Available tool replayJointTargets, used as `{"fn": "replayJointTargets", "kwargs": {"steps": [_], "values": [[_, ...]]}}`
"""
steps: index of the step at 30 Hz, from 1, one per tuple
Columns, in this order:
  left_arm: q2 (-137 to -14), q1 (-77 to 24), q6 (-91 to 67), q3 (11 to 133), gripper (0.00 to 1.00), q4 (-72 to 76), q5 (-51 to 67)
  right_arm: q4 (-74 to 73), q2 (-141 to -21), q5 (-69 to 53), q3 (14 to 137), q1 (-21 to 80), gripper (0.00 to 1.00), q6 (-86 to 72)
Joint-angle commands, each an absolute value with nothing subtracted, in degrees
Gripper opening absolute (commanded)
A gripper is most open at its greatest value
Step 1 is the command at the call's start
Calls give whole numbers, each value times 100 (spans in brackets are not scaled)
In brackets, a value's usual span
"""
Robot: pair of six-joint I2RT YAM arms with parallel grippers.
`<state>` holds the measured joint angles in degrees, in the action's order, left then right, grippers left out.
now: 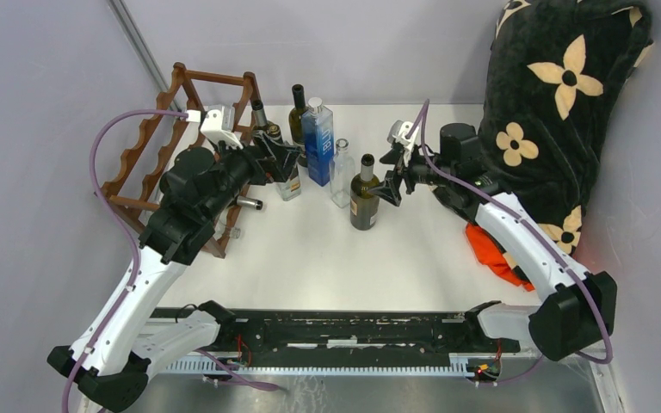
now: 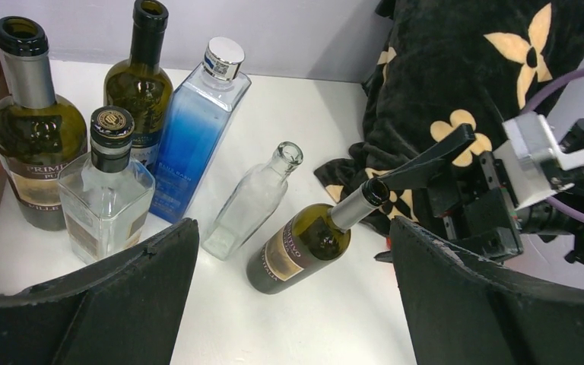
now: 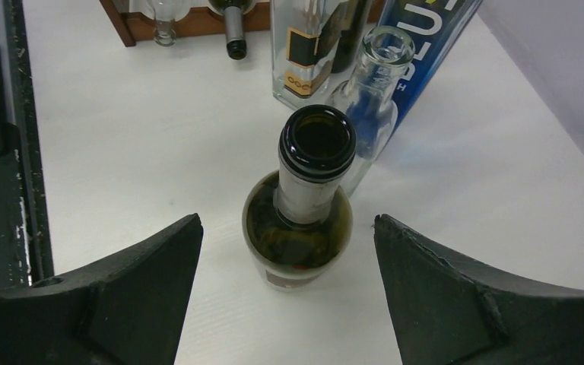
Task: Put the wine bottle on the wine rack
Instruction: Move the wine bottle to the center of the board.
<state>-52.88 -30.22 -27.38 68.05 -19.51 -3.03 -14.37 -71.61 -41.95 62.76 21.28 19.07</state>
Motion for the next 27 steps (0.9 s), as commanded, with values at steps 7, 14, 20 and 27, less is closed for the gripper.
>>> {"fn": "replayJointTargets", "kwargs": {"steps": [7, 14, 20, 27], "values": [[-5271, -2989, -2728, 6762, 100, -1567, -306, -248, -7689, -4400, 6607, 2311, 82, 1161], [-5292, -2988, -2733, 6785, 100, -1605, -303, -53, -7986, -4204, 6688, 2474, 68, 1476], [-5299, -2988, -2740, 6801, 100, -1622, -343, -96, -8064, -3991, 6799, 2486, 26, 1627], [-5224, -2990, -2730, 6837, 100, -1687, -362, -547, -7761, -4021, 6943, 2186, 8, 1780]]}}
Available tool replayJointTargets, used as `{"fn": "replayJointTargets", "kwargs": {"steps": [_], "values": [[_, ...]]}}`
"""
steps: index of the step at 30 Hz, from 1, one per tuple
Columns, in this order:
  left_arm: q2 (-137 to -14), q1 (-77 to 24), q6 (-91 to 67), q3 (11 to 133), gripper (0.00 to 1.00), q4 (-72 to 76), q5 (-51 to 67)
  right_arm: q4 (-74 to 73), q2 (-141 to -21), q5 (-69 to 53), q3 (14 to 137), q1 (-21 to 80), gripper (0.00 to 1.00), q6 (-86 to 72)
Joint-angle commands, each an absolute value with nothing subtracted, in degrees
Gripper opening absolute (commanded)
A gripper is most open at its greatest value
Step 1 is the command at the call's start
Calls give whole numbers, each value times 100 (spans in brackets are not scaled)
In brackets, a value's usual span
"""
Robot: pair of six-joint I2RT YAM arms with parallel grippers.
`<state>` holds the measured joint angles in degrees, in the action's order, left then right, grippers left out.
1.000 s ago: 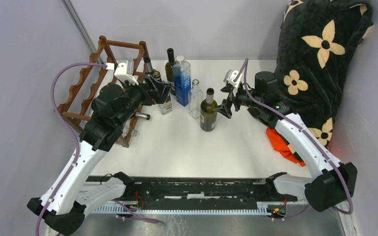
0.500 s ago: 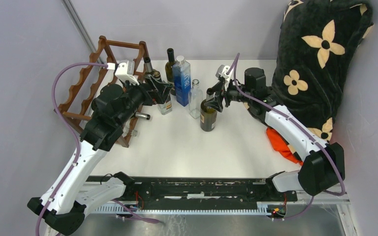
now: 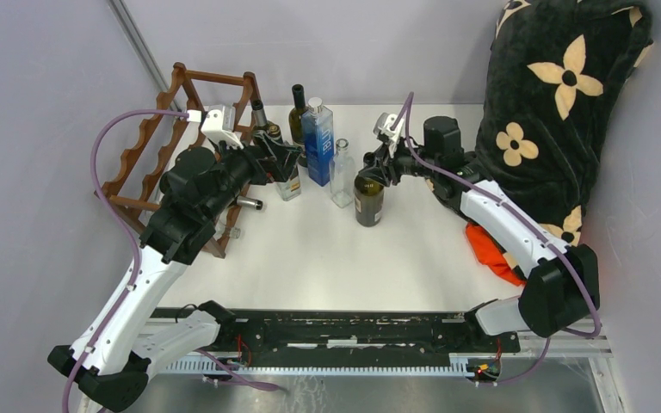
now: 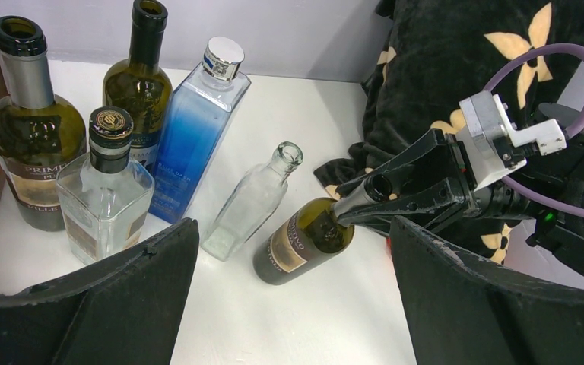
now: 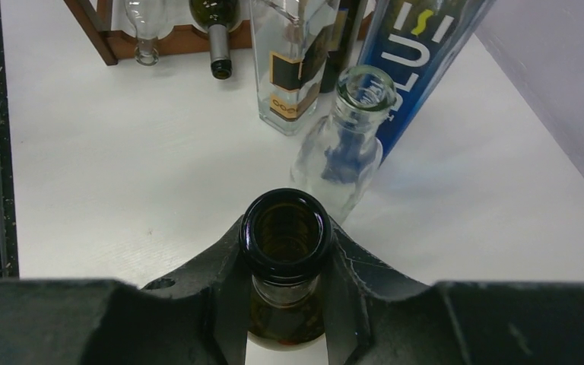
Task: Put the wine bottle on the wine rack
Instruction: Move the wine bottle to the center of the board.
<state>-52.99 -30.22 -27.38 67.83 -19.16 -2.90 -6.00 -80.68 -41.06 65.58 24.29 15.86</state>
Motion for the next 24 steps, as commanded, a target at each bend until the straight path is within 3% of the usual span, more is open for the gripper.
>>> {"fn": "replayJointTargets", "kwargs": {"steps": [1, 10, 24], "values": [[-5216, -2993, -2732, 6811, 100, -1676, -363, -575, -7719, -4040, 6938, 2091, 7, 1767], [-5294, -2988, -2699, 6837, 100, -1592, -244, -165, -8119, -4145, 7461, 988, 1, 1523], [-5334, -2989, -2838, 6842, 100, -1540, -200, 577, -10445, -4105, 9854, 313, 0, 978]]}}
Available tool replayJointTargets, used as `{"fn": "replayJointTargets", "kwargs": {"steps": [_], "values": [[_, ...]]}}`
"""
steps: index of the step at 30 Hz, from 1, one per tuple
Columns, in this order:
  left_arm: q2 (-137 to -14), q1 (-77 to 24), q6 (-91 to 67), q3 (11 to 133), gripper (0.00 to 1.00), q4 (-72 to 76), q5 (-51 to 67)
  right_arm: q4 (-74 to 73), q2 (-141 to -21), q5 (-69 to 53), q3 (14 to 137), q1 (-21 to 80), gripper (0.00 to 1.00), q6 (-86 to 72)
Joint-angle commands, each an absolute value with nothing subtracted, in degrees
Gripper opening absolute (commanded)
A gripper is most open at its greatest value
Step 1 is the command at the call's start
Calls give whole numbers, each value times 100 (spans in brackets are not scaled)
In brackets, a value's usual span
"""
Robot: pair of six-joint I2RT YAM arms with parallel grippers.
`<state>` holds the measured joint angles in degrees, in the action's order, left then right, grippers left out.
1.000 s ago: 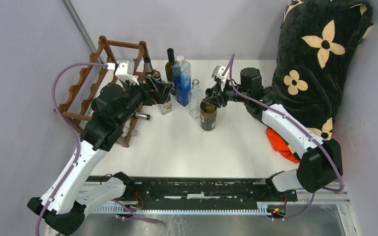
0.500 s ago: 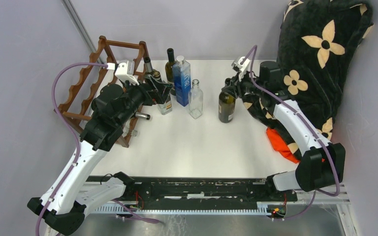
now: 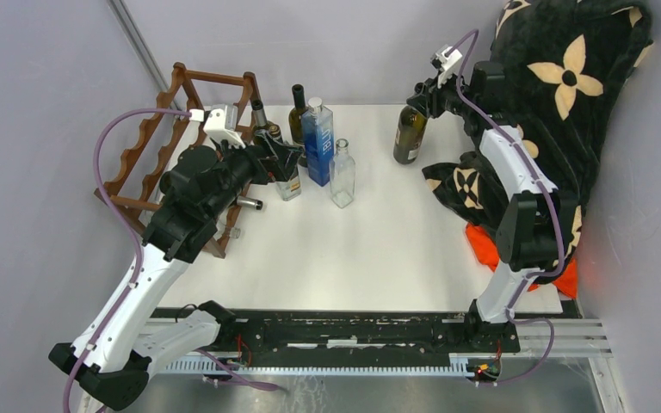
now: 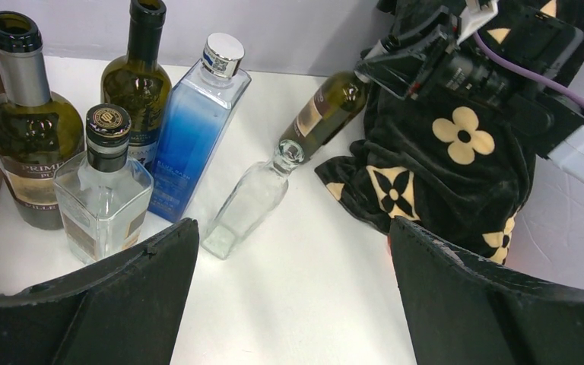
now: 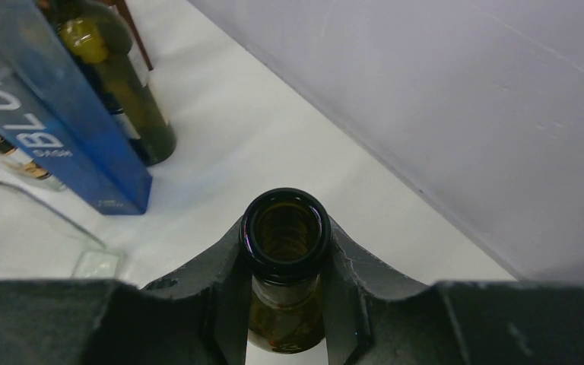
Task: Put the wine bottle on the wine rack
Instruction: Move the wine bottle to the center of the board.
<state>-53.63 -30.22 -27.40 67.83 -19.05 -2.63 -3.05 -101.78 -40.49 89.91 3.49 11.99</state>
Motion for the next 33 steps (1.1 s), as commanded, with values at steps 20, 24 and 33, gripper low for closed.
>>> {"fn": "replayJointTargets", "kwargs": {"steps": [20, 24, 33], "values": [[-5535, -2990, -2837, 6970, 100, -1551, -157, 437, -11377, -3487, 10445, 270, 27, 843], [-5541, -2990, -2863, 6980, 100, -1540, -150, 370, -11385, -3419, 10448, 256, 47, 853], [-5498, -2991, -2931, 6971, 100, -1553, -129, 313, -11203, -3459, 10540, 142, 76, 809]]}}
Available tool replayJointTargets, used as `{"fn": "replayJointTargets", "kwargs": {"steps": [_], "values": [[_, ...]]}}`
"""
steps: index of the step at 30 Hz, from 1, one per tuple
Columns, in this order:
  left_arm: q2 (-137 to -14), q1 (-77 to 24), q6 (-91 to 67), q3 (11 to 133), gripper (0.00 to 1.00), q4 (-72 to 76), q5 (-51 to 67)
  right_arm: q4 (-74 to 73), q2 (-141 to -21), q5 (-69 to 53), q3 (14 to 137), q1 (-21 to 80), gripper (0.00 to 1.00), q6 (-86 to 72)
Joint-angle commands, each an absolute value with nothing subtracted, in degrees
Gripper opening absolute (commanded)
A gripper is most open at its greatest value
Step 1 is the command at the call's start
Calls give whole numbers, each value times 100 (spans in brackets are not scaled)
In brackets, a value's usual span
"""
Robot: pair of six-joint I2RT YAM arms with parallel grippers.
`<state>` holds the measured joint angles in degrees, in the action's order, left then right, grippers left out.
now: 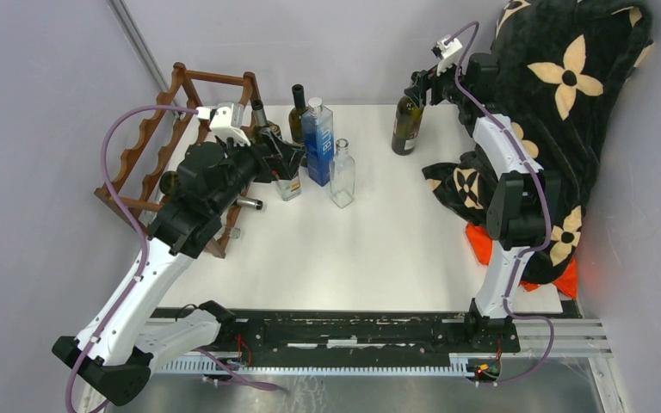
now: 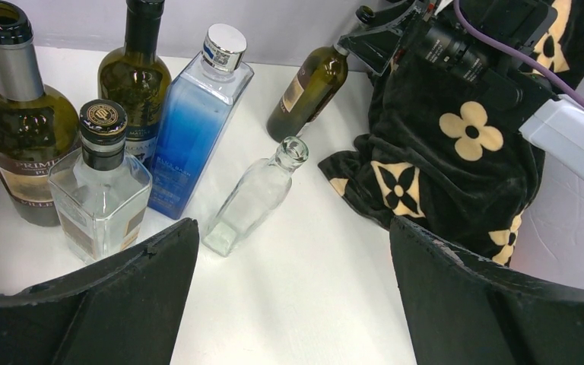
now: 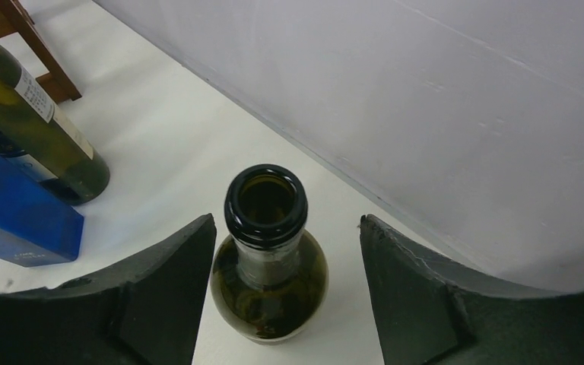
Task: Put the wine bottle on the wine rack
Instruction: Move the wine bottle to the center of the board.
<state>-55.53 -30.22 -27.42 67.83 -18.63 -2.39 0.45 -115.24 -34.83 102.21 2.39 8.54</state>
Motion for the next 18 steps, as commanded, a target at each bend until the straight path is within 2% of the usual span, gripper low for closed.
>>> {"fn": "replayJointTargets", "kwargs": {"steps": [1, 8, 18], "values": [[-5496, -2994, -2935, 6976, 100, -1550, -131, 279, -11149, -3469, 10561, 116, 79, 816], [-5463, -2989, -2953, 6963, 100, -1564, -132, -61, -10443, -3788, 10275, -242, 98, 1267], [-5535, -2994, -2915, 6899, 100, -1482, -106, -1048, -8967, -4482, 9203, -580, 98, 2772]]}}
